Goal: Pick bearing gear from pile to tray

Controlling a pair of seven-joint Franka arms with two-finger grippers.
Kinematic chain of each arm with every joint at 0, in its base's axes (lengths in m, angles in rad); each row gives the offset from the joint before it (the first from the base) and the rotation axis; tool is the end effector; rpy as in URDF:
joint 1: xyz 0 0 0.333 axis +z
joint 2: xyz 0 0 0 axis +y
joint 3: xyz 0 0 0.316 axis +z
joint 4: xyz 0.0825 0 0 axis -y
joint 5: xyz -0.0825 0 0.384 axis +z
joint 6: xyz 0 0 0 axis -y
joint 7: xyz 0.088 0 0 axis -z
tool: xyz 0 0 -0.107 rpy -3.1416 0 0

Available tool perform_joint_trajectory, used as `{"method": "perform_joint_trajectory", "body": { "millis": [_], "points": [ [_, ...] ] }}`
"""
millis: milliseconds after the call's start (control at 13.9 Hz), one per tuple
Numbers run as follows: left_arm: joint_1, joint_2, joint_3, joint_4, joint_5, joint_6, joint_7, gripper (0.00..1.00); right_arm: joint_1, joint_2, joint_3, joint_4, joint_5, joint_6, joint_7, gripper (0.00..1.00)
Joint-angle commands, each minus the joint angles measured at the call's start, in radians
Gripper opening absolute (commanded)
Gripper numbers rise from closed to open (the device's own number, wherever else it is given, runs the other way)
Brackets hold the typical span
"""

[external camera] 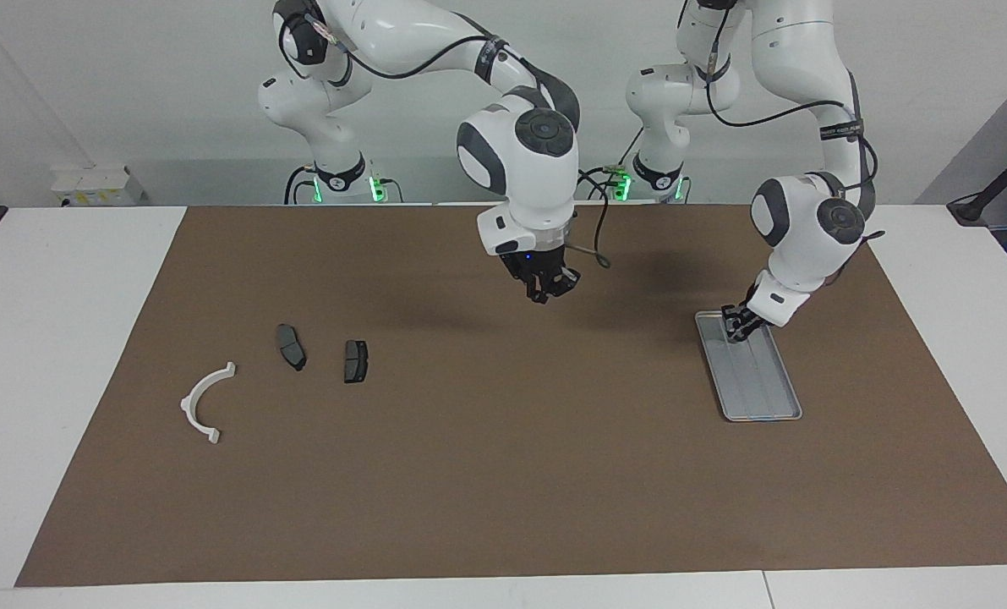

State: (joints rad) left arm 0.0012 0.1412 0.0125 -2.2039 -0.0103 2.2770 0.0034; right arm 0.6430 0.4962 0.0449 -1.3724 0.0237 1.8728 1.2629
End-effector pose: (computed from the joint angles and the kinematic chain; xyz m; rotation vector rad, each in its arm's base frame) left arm 0.5388 0.0071 0.3120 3.1332 0.0269 -0.1066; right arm 0.5455 0.4430 0.4315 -2.9793 0.9012 0.0526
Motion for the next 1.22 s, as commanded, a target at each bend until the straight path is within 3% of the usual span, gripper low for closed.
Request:
{"method": "perform_joint_trajectory", "body": {
  "millis": [0, 144, 503, 574, 646, 862, 934, 1005, 1077, 1149],
  "points": [
    [0.011, -0.037, -0.008, -0.046, -0.007, 0.042, 0.001, 0.1, 0.037, 0.109, -0.002, -0.004, -0.059, 0.138, 0.098, 0.0],
    [0.011, -0.037, -0.008, -0.059, -0.01, 0.062, -0.019, 0.1, 0.04, 0.156, -0.002, -0.007, -0.062, 0.196, 0.099, 0.0],
    [0.01, -0.037, -0.009, -0.08, -0.01, 0.098, -0.029, 0.13, 0.029, 0.179, -0.002, -0.062, -0.077, 0.295, 0.098, 0.0],
    [0.01, -0.037, -0.009, -0.08, -0.01, 0.101, -0.029, 0.18, 0.029, 0.179, -0.002, -0.071, -0.079, 0.308, 0.098, 0.0],
    [0.01, -0.037, -0.009, -0.08, -0.01, 0.101, -0.029, 0.44, 0.029, 0.179, -0.002, -0.073, -0.082, 0.31, 0.099, 0.0],
    [0.01, -0.035, -0.009, -0.076, -0.01, 0.095, -0.029, 0.75, 0.027, 0.179, -0.002, -0.08, -0.084, 0.324, 0.099, 0.0],
    [0.007, -0.032, -0.011, -0.066, -0.011, 0.089, -0.031, 0.79, 0.027, 0.177, -0.002, -0.08, -0.082, 0.319, 0.099, 0.0],
    [-0.004, -0.028, -0.011, -0.041, -0.028, 0.081, -0.042, 0.79, 0.027, 0.177, -0.003, -0.077, -0.084, 0.307, 0.101, 0.17],
    [-0.019, -0.022, -0.011, -0.005, -0.057, 0.05, -0.071, 0.78, 0.029, 0.177, -0.007, -0.073, -0.084, 0.299, 0.101, 0.76],
    [-0.05, -0.019, -0.011, 0.034, -0.075, 0.015, -0.116, 0.77, 0.03, 0.179, -0.008, -0.062, -0.087, 0.271, 0.101, 1.0]
  ]
}}
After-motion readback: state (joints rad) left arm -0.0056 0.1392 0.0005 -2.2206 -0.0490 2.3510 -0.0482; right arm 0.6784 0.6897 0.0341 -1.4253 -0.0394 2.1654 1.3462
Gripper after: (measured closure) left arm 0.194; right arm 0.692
